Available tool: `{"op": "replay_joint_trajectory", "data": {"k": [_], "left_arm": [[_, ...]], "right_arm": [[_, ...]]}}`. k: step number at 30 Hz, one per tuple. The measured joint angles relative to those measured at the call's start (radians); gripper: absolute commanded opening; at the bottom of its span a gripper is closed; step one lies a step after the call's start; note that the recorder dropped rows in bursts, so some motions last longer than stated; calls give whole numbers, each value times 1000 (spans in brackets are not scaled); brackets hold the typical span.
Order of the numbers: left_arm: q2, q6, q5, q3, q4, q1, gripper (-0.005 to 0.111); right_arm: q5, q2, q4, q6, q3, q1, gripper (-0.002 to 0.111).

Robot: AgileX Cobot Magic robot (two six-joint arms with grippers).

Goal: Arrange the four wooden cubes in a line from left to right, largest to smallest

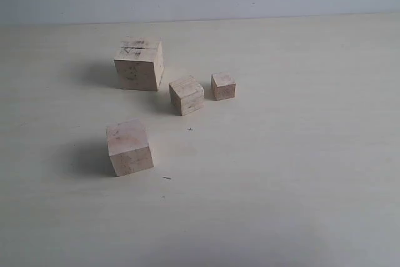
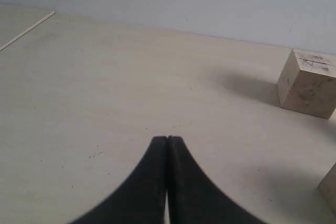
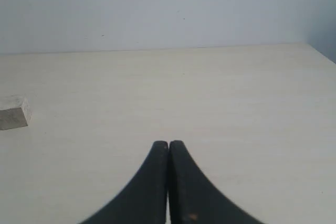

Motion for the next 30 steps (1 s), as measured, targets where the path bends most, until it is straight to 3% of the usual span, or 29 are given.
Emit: {"op": "replay_joint_trajectory", "data": {"k": [14, 21, 27, 30], "left_arm": [[0, 0, 0, 0, 0, 0, 0], [0, 0, 0, 0, 0, 0, 0], [0, 0, 0, 0, 0, 0, 0], [0, 0, 0, 0, 0, 0, 0]], "right_arm": [[-28, 0, -3, 0, 0, 0, 0], [-450, 0, 184, 0, 0, 0, 0], [-792, -2, 228, 65, 0, 0, 0], [-853, 4, 240, 113, -40, 0, 0]]}}
